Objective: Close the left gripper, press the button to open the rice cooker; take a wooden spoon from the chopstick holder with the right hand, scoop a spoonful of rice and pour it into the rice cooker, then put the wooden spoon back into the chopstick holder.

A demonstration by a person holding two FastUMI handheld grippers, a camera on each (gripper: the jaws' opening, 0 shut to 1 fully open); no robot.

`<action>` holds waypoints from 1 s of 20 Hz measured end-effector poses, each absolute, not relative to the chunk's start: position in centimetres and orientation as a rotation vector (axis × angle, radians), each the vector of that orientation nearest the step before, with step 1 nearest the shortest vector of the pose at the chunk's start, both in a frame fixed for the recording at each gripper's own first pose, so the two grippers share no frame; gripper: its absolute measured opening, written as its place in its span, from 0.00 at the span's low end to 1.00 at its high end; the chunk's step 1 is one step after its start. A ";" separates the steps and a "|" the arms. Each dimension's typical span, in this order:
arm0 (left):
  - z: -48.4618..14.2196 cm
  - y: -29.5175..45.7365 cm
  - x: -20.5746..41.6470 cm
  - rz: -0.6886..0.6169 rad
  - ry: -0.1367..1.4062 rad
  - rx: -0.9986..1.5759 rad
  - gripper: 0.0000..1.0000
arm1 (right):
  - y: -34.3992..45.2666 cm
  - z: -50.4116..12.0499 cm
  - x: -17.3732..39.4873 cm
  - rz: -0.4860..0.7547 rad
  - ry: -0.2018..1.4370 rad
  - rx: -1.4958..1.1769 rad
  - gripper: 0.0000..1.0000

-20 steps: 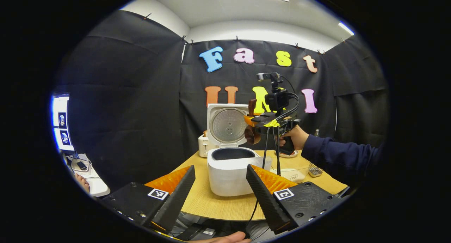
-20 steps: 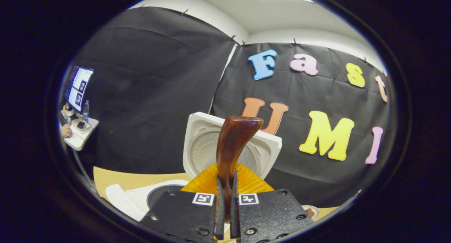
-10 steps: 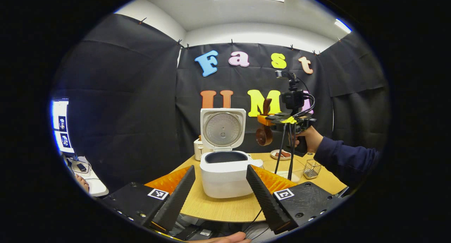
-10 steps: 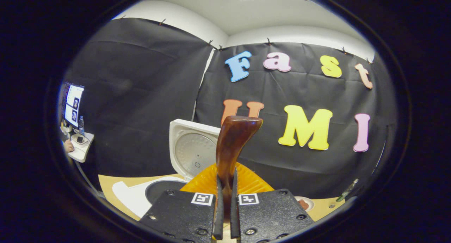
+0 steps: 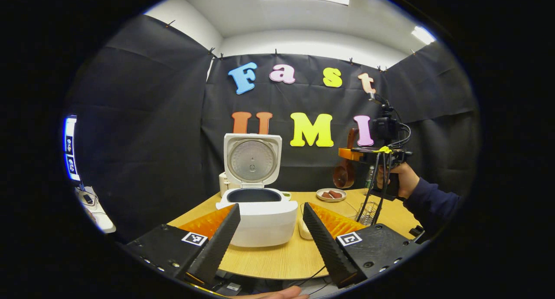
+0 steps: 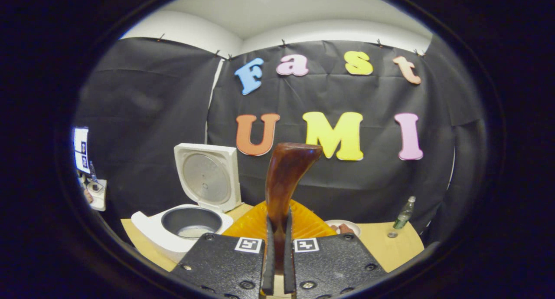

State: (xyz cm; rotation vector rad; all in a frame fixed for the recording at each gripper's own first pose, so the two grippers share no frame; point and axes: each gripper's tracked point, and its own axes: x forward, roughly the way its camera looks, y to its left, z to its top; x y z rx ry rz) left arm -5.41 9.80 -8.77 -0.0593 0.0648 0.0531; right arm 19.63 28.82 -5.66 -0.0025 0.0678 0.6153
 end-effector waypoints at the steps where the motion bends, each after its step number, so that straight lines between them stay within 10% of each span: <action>1: -8.8 9.7 -5.1 0.059 0.062 -0.054 0.93 | 27.5 -5.9 19.9 0.600 0.075 0.009 0.14; 20: -10.1 6.9 3.5 0.041 0.041 -0.048 0.93 | 14.2 -17.8 25.1 0.428 0.291 0.077 0.19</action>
